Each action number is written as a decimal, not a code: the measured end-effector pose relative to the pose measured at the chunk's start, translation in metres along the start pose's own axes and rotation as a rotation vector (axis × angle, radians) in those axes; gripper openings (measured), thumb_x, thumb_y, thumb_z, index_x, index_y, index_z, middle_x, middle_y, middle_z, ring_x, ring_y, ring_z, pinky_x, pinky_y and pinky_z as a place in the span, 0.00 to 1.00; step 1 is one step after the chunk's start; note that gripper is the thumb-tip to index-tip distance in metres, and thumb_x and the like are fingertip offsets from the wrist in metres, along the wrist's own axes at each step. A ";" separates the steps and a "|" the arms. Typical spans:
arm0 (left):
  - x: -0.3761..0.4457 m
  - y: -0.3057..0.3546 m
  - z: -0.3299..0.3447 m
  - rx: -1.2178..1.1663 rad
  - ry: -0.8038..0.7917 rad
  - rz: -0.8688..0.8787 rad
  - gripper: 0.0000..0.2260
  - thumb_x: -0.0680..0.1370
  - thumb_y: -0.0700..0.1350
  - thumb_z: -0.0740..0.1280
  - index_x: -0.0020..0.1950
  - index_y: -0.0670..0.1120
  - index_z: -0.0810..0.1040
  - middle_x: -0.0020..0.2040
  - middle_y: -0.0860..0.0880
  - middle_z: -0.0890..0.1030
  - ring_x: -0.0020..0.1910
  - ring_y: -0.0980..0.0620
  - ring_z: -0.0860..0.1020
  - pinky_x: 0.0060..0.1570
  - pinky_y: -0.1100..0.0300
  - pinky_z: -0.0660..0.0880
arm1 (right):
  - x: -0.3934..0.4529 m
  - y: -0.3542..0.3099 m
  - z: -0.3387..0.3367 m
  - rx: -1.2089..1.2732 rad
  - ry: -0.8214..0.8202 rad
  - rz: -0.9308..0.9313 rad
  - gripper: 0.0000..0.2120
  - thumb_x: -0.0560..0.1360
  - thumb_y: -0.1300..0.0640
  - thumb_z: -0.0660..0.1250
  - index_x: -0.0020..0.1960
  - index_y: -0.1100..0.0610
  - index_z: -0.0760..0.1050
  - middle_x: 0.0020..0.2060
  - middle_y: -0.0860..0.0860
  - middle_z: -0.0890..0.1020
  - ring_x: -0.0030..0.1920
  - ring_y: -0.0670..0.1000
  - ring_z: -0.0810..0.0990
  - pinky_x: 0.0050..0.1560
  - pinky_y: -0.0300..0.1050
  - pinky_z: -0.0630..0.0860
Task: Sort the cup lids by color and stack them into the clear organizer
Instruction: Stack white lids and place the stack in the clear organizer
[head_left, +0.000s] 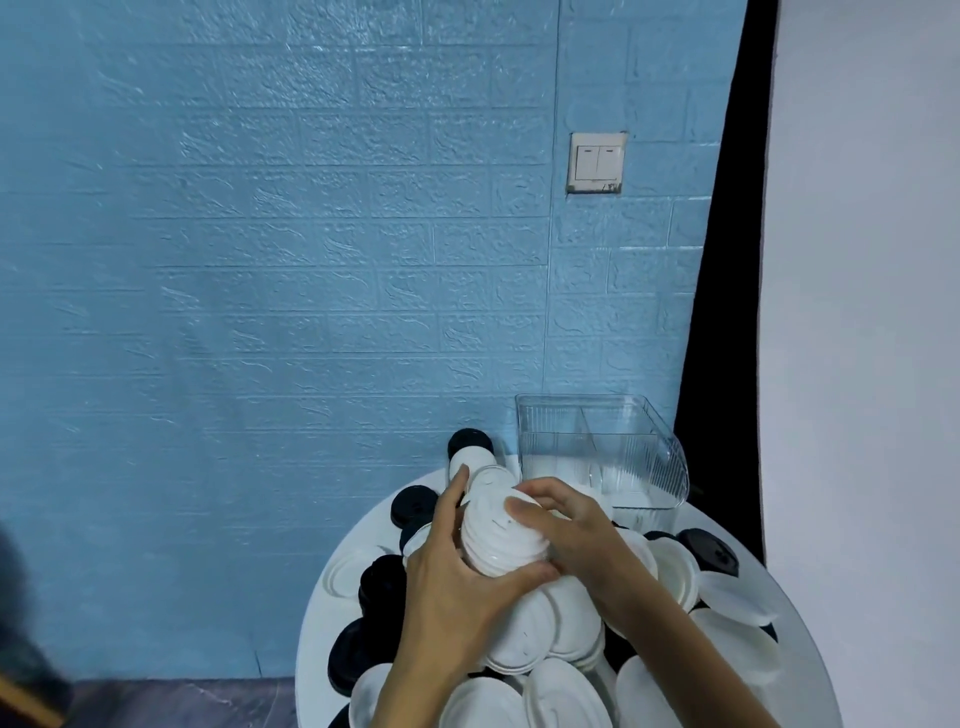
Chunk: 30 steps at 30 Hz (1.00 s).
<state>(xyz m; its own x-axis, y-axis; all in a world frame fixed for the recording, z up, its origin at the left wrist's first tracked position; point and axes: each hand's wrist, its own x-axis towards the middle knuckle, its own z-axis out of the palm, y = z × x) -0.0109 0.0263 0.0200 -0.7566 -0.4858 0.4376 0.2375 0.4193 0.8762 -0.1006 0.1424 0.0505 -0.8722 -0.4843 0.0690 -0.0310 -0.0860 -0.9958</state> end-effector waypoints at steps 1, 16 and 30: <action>0.000 -0.001 0.001 -0.011 -0.005 0.008 0.47 0.51 0.65 0.83 0.65 0.77 0.65 0.57 0.66 0.82 0.55 0.66 0.80 0.55 0.64 0.78 | 0.000 0.001 0.001 -0.024 0.021 -0.028 0.02 0.76 0.60 0.74 0.48 0.55 0.82 0.38 0.45 0.85 0.38 0.41 0.83 0.38 0.33 0.77; -0.003 -0.008 0.003 -0.039 -0.001 0.003 0.35 0.54 0.63 0.81 0.60 0.62 0.79 0.54 0.64 0.83 0.52 0.61 0.82 0.53 0.51 0.82 | -0.016 0.039 -0.137 -1.115 -0.004 -0.153 0.48 0.61 0.16 0.60 0.76 0.31 0.54 0.75 0.38 0.64 0.75 0.45 0.60 0.77 0.52 0.55; -0.008 -0.008 0.006 -0.049 -0.042 -0.015 0.36 0.53 0.64 0.81 0.60 0.64 0.79 0.53 0.65 0.84 0.51 0.61 0.82 0.54 0.52 0.82 | -0.004 0.076 -0.121 -1.140 0.116 -0.284 0.44 0.59 0.22 0.68 0.72 0.37 0.67 0.66 0.34 0.73 0.69 0.41 0.68 0.74 0.47 0.55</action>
<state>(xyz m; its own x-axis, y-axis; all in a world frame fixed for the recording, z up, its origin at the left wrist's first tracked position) -0.0099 0.0316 0.0085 -0.7848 -0.4587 0.4167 0.2551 0.3735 0.8918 -0.1581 0.2431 -0.0324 -0.8012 -0.4859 0.3492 -0.5977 0.6777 -0.4283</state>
